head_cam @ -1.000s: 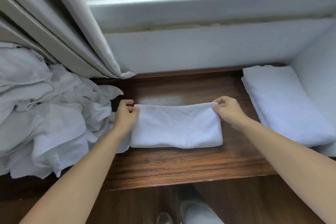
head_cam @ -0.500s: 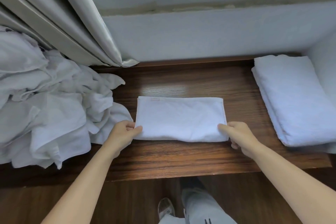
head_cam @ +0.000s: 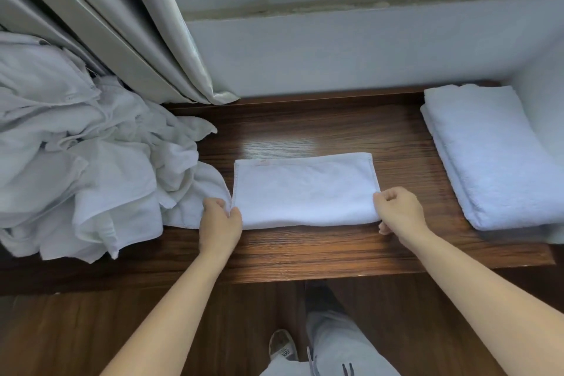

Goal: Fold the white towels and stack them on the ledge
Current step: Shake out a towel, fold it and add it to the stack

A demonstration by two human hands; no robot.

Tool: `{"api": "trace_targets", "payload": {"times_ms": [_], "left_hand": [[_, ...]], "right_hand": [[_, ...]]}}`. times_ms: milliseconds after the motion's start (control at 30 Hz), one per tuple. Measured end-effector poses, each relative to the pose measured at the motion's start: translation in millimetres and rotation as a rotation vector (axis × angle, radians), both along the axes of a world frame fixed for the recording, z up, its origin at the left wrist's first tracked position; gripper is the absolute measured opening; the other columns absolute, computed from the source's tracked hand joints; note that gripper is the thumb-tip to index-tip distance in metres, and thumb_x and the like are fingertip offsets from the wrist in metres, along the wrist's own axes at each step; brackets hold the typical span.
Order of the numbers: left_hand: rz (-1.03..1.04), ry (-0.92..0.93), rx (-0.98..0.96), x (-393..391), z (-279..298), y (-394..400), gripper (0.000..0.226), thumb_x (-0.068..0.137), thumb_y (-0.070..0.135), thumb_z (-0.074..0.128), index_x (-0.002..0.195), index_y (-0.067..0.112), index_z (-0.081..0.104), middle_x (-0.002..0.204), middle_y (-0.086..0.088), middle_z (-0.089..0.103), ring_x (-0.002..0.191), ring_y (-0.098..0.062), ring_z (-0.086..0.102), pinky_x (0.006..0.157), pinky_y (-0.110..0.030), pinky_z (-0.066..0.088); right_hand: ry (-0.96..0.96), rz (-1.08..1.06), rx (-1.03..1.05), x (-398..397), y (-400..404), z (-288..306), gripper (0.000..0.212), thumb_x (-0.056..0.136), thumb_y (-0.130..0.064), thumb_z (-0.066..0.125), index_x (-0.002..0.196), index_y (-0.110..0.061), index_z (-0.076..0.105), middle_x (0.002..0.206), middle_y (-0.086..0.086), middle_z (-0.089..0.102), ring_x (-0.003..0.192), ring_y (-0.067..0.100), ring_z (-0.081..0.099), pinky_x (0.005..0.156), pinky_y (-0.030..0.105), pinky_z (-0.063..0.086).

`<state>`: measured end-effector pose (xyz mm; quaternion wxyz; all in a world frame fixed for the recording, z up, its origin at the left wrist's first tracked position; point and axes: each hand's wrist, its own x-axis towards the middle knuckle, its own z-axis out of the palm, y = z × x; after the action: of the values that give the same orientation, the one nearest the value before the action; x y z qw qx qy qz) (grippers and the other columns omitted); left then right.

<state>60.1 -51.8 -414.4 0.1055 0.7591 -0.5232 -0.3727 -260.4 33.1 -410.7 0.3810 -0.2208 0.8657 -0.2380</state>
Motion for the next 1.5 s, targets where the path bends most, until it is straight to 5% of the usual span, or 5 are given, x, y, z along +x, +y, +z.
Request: {"api": "trace_targets", "payload": {"times_ms": [267, 433, 967, 1267, 1500], "left_hand": [[-0.952, -0.268, -0.452, -60, -29, -5, 0.049, 0.105, 0.033, 0.047, 0.15, 0.016, 0.041, 0.166, -0.013, 0.026, 0.154, -0.041, 0.018, 0.12, -0.055, 0.031], [-0.927, -0.456, -0.259, -53, -55, -18, 0.081, 0.094, 0.078, 0.023, 0.162, 0.042, -0.003, 0.17, -0.002, -0.02, 0.153, -0.033, -0.027, 0.122, -0.057, -0.014], [-0.998, -0.432, -0.303, -48, -60, -26, 0.076, 0.099, 0.07, 0.019, 0.163, 0.035, -0.003, 0.171, -0.001, -0.018, 0.154, -0.025, -0.026, 0.125, -0.055, -0.006], [-0.531, -0.396, -0.441, 8, -22, 8, 0.043, 0.099, 0.026, 0.058, 0.138, 0.007, 0.052, 0.138, -0.016, 0.054, 0.124, -0.035, 0.051, 0.1, -0.046, 0.047], [0.158, 0.375, 0.043, 21, -12, 16, 0.038, 0.097, 0.029, 0.068, 0.13, 0.013, 0.057, 0.117, -0.002, 0.066, 0.083, -0.013, 0.061, 0.069, -0.026, 0.049]], "right_hand": [[0.652, 0.919, -0.273, 57, -39, -33, 0.057, 0.095, -0.04, 0.038, 0.141, -0.011, 0.054, 0.15, 0.02, 0.049, 0.138, 0.044, 0.045, 0.106, 0.058, 0.043], [0.711, 1.06, -0.083, 44, -43, -65, 0.071, 0.099, -0.06, 0.022, 0.164, -0.033, 0.012, 0.173, 0.003, 0.001, 0.158, 0.035, -0.007, 0.123, 0.065, 0.0], [0.749, 1.132, -0.122, 34, -55, -67, 0.071, 0.1, -0.061, 0.024, 0.164, -0.035, 0.009, 0.173, 0.001, 0.002, 0.159, 0.03, -0.008, 0.124, 0.062, -0.003], [0.749, 1.271, -0.258, 76, -57, -36, 0.055, 0.097, -0.037, 0.033, 0.145, -0.015, 0.048, 0.159, 0.022, 0.037, 0.148, 0.048, 0.028, 0.117, 0.067, 0.025], [0.593, 1.318, -0.202, 116, -65, -35, 0.071, 0.1, -0.06, 0.043, 0.157, -0.022, 0.025, 0.168, 0.011, 0.017, 0.155, 0.039, 0.01, 0.122, 0.061, 0.013]]}}
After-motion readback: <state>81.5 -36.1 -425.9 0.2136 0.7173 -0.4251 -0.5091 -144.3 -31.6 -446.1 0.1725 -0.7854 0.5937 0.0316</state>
